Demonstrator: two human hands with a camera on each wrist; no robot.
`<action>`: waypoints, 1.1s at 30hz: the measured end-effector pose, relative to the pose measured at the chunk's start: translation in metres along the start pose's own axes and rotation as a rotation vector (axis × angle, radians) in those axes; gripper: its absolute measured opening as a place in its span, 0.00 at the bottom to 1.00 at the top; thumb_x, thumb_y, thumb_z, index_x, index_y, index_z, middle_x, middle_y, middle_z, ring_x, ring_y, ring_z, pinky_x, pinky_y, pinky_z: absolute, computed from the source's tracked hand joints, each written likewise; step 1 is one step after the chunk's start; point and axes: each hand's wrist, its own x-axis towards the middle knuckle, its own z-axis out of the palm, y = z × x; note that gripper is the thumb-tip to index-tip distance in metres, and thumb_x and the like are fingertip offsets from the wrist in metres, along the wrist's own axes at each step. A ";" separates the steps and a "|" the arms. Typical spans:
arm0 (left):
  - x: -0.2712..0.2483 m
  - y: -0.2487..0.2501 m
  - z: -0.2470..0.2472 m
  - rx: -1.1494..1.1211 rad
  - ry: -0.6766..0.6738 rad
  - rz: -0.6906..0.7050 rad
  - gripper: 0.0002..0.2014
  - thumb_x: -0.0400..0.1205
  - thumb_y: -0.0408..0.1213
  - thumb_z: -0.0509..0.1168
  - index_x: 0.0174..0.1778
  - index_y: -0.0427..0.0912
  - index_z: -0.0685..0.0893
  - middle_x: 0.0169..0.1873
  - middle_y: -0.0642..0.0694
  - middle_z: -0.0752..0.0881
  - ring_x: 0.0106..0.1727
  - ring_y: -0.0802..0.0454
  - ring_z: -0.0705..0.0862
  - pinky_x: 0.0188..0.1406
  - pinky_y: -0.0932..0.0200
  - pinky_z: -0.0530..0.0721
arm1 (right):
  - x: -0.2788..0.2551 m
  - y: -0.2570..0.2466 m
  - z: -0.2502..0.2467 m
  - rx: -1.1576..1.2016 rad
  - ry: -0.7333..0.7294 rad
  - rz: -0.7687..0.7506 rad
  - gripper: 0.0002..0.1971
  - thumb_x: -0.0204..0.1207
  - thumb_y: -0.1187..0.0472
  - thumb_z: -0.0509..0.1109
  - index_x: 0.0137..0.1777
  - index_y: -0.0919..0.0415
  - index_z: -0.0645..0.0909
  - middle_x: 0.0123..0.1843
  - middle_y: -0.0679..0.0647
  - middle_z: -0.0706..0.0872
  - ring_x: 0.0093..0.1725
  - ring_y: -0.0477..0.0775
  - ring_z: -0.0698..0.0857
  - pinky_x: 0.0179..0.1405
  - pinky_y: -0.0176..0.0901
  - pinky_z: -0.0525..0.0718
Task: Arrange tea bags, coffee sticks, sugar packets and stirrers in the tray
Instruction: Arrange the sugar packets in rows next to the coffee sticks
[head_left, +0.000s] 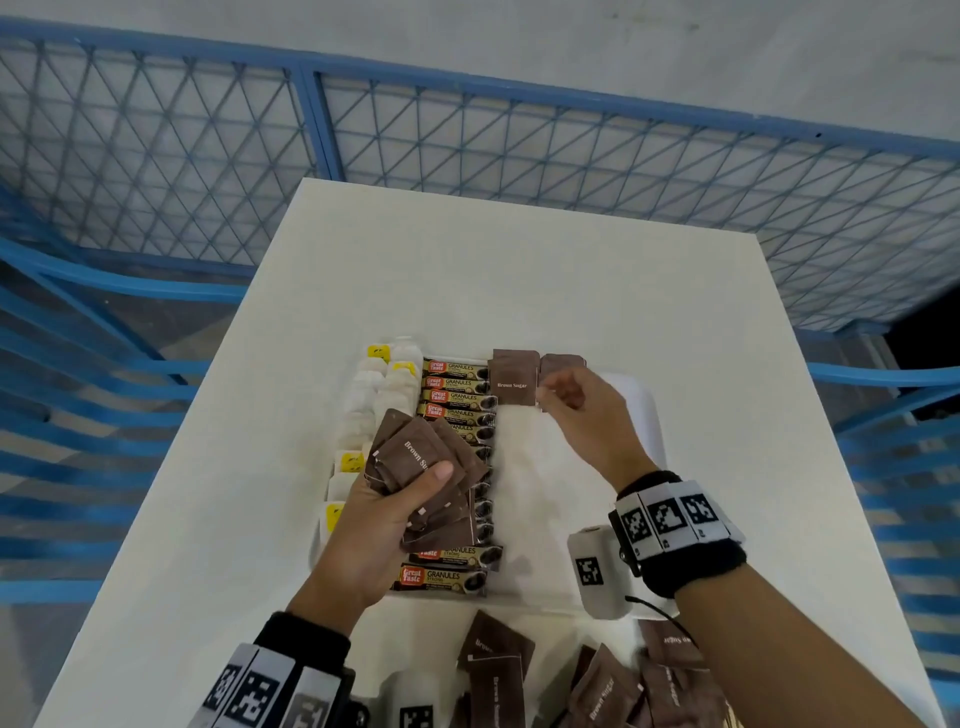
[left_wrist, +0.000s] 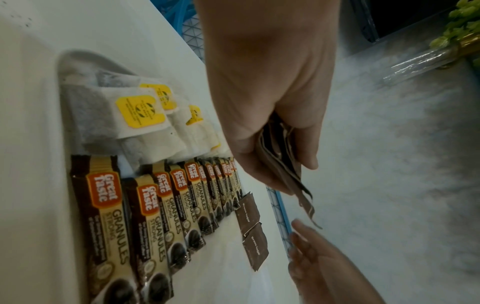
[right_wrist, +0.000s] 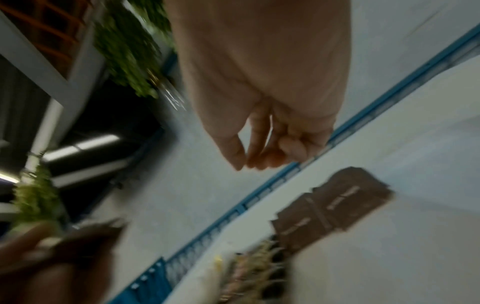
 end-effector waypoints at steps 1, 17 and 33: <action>-0.001 0.001 0.001 0.003 0.004 -0.004 0.12 0.72 0.28 0.67 0.52 0.40 0.85 0.39 0.45 0.91 0.42 0.50 0.90 0.32 0.55 0.88 | -0.009 -0.008 0.001 0.024 -0.076 -0.029 0.02 0.76 0.58 0.71 0.46 0.55 0.80 0.39 0.46 0.83 0.39 0.44 0.80 0.41 0.26 0.76; -0.019 0.006 0.000 0.019 -0.006 -0.079 0.24 0.72 0.47 0.65 0.64 0.47 0.82 0.53 0.41 0.90 0.53 0.45 0.89 0.48 0.43 0.88 | -0.072 -0.032 0.027 0.170 -0.428 -0.152 0.11 0.73 0.62 0.74 0.37 0.46 0.78 0.44 0.47 0.80 0.44 0.45 0.79 0.44 0.34 0.75; -0.020 0.009 -0.009 0.148 0.033 0.099 0.22 0.70 0.29 0.70 0.62 0.41 0.83 0.50 0.41 0.91 0.50 0.44 0.90 0.35 0.54 0.88 | -0.071 -0.037 0.016 0.269 -0.402 -0.108 0.08 0.79 0.70 0.66 0.51 0.56 0.79 0.42 0.54 0.84 0.36 0.42 0.85 0.30 0.39 0.87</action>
